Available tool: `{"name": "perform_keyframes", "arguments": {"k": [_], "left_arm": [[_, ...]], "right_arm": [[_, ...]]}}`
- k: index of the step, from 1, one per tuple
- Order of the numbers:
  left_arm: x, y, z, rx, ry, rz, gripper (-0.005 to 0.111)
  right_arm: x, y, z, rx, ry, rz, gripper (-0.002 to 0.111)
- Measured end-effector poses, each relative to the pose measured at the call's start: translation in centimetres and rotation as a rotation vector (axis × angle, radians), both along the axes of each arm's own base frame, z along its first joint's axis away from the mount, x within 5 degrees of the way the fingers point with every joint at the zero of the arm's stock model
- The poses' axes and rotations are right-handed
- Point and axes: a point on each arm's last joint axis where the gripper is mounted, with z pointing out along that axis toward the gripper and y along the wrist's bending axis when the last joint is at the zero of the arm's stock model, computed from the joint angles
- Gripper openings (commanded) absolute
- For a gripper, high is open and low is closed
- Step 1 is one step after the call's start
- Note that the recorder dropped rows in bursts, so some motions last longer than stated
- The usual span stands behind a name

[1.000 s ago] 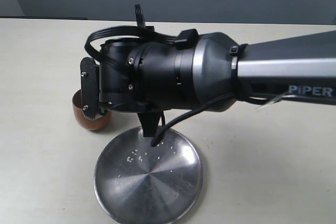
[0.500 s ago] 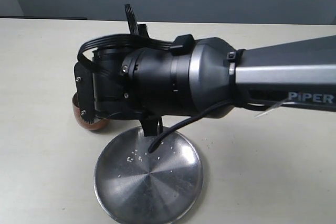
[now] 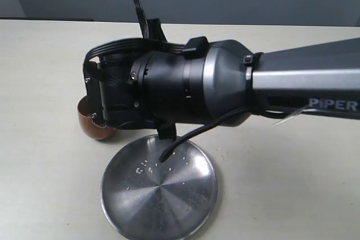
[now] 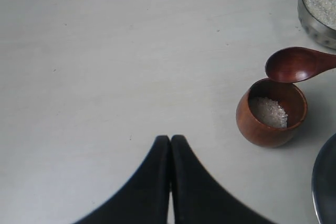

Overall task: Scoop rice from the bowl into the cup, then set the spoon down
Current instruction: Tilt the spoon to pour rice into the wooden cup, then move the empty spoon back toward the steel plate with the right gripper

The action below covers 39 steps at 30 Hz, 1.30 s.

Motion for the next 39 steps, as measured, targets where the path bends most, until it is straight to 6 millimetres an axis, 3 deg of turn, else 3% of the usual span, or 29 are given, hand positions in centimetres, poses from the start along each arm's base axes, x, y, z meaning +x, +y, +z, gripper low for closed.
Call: {"name": "perform_keyframes", "arguments": {"k": [8,15,23,30,39], "left_arm": [[0.0,0.0,0.0,0.0,0.0,0.0,0.0],[0.0,0.0,0.0,0.0,0.0,0.0,0.0],[0.0,0.0,0.0,0.0,0.0,0.0,0.0],[0.0,0.0,0.0,0.0,0.0,0.0,0.0],[0.0,0.0,0.0,0.0,0.0,0.0,0.0]], "right_arm": [[0.0,0.0,0.0,0.056,-0.005,-0.05,-0.001],[0.7,-0.6,-0.4,0.35,0.027,-0.343,-0.001],[2.5,-3.6,-0.4,0.594,0.292,-0.693,-0.001],[0.5,-4.2,-1.9,0.558,0.515,-0.735,-0.001],[-2.8,-6.6,-4.2,0.523,0.659,-0.747,-0.001]]}}
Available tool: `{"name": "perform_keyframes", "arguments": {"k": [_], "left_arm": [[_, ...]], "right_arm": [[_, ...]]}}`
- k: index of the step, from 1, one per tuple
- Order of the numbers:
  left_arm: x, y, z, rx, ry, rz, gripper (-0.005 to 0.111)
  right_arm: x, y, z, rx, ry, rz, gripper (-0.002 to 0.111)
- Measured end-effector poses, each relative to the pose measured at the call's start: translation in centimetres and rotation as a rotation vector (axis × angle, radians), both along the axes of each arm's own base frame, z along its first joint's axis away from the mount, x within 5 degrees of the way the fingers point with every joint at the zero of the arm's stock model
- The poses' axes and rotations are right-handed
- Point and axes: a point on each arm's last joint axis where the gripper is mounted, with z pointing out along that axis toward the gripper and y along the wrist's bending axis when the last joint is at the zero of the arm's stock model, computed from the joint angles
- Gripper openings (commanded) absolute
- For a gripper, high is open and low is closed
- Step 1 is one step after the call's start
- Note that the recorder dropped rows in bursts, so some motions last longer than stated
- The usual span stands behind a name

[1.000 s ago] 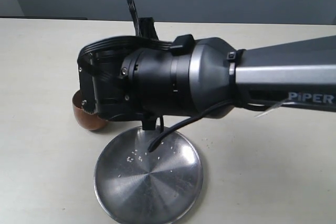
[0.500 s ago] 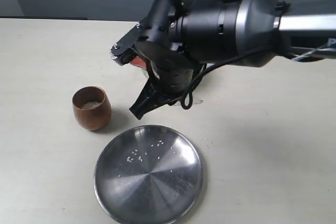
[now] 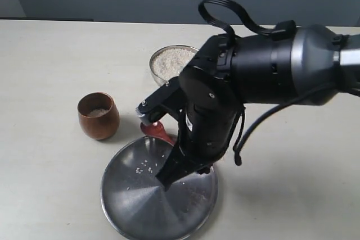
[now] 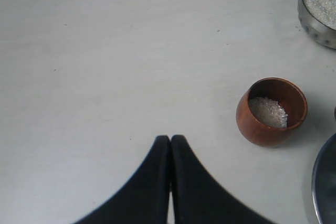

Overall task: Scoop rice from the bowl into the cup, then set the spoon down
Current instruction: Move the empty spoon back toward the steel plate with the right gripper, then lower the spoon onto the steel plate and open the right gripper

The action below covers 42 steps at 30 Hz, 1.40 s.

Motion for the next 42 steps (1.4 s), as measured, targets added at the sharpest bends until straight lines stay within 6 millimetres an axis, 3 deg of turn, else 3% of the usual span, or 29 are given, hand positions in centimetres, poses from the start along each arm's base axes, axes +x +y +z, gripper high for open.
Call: {"name": "perform_keyframes", "arguments": {"k": [4,10,19,25,27,34,42], "left_arm": [[0.0,0.0,0.0,0.0,0.0,0.0,0.0],[0.0,0.0,0.0,0.0,0.0,0.0,0.0],[0.0,0.0,0.0,0.0,0.0,0.0,0.0],[0.0,0.0,0.0,0.0,0.0,0.0,0.0],[0.0,0.0,0.0,0.0,0.0,0.0,0.0],[0.0,0.0,0.0,0.0,0.0,0.0,0.0],[0.0,0.0,0.0,0.0,0.0,0.0,0.0]], "right_arm": [[-1.5,-1.0,-0.2,0.081,0.024,0.002,-0.001],[-3.2,-2.1,-2.7,0.111,0.094,-0.007,-0.001],[-2.9,-1.6,-2.8,0.182,0.05,-0.007,-0.001],[-2.7,-1.5,-4.3,0.152,0.068,-0.006,-0.001],[-2.7,-1.4,-4.4,0.151,0.069,-0.006,0.003],[-2.6,-1.3,-4.4,0.163,0.055,0.001,0.03],[-2.2,-1.1,-4.4,0.187,0.015,0.016,0.033]]}}
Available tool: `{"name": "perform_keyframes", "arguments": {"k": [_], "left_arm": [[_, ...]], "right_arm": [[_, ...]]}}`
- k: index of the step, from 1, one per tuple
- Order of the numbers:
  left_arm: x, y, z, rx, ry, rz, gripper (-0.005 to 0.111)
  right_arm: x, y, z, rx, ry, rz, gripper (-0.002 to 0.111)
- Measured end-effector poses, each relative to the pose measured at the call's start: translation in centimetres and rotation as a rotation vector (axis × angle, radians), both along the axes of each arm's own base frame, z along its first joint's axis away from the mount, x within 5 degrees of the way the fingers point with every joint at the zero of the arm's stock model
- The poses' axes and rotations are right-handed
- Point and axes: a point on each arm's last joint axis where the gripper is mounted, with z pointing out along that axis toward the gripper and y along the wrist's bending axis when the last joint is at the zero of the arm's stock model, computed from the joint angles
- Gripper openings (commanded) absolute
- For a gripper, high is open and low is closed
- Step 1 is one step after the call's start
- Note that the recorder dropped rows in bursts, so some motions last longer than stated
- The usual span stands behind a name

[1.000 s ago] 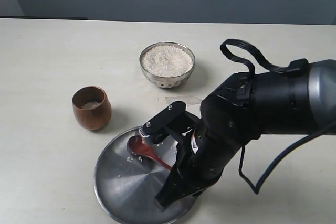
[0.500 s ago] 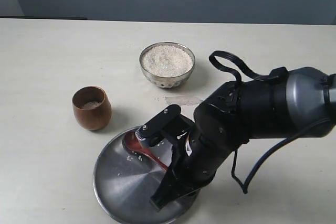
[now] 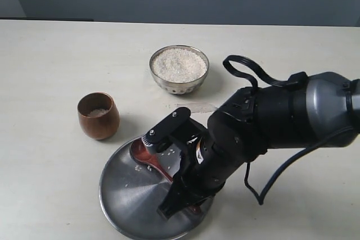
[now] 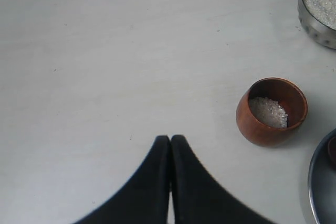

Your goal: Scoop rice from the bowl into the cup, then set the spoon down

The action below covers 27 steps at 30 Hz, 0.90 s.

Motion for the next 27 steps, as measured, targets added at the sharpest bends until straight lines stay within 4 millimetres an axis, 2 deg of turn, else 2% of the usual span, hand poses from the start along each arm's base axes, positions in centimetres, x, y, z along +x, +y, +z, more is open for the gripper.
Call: {"name": "perform_keyframes", "arguments": {"k": [4,7,9,12,20,27], "left_arm": [[0.0,0.0,0.0,0.0,0.0,0.0,0.0],[0.0,0.0,0.0,0.0,0.0,0.0,0.0],[0.0,0.0,0.0,0.0,0.0,0.0,0.0],[0.0,0.0,0.0,0.0,0.0,0.0,0.0],[0.0,0.0,0.0,0.0,0.0,0.0,0.0],[0.0,0.0,0.0,0.0,0.0,0.0,0.0]], "right_arm": [[0.2,-0.1,0.2,-0.003,-0.036,0.026,0.033],[0.6,-0.2,1.3,0.01,-0.106,0.025,0.029],[0.8,-0.5,2.5,0.025,-0.16,0.015,0.021],[1.0,-1.0,4.5,0.047,-0.245,-0.008,-0.001],[0.7,-3.4,9.4,0.077,-0.417,-0.048,0.0],[-1.8,-6.6,10.1,0.134,-0.459,-0.042,0.0]]}}
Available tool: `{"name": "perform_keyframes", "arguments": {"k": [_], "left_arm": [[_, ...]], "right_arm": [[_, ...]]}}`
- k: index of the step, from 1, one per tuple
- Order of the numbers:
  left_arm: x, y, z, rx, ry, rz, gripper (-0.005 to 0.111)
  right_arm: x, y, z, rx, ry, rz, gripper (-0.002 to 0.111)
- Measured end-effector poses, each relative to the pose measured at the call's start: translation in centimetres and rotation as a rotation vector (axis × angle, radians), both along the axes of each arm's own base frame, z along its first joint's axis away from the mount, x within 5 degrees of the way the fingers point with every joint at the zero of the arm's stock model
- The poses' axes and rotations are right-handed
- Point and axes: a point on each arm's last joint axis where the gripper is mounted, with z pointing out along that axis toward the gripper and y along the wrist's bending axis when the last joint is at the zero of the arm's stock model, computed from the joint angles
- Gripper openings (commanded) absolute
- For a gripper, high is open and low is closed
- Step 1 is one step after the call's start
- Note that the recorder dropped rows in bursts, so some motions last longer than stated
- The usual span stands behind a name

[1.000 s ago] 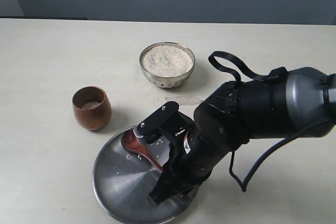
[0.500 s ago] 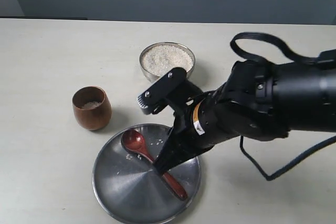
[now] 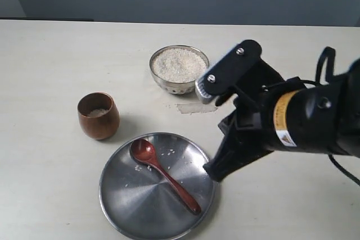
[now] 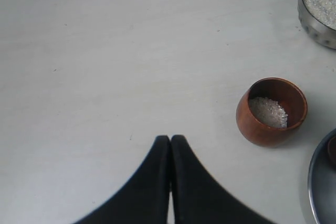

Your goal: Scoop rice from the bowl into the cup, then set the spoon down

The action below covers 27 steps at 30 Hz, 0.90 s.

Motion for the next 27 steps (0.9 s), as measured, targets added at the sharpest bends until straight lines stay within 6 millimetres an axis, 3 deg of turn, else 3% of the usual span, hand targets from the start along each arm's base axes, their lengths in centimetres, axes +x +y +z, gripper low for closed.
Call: {"name": "perform_keyframes", "arguments": {"k": [8,12,27], "left_arm": [[0.0,0.0,0.0,0.0,0.0,0.0,0.0],[0.0,0.0,0.0,0.0,0.0,0.0,0.0],[0.0,0.0,0.0,0.0,0.0,0.0,0.0]], "right_arm": [[-3.6,-4.5,-1.9,0.048,0.005,-0.01,0.0],[-4.8,-5.9,-1.8,0.099,0.022,-0.05,0.0],[-5.5,-6.9,-1.1,0.124,0.032,-0.089,0.0]]}}
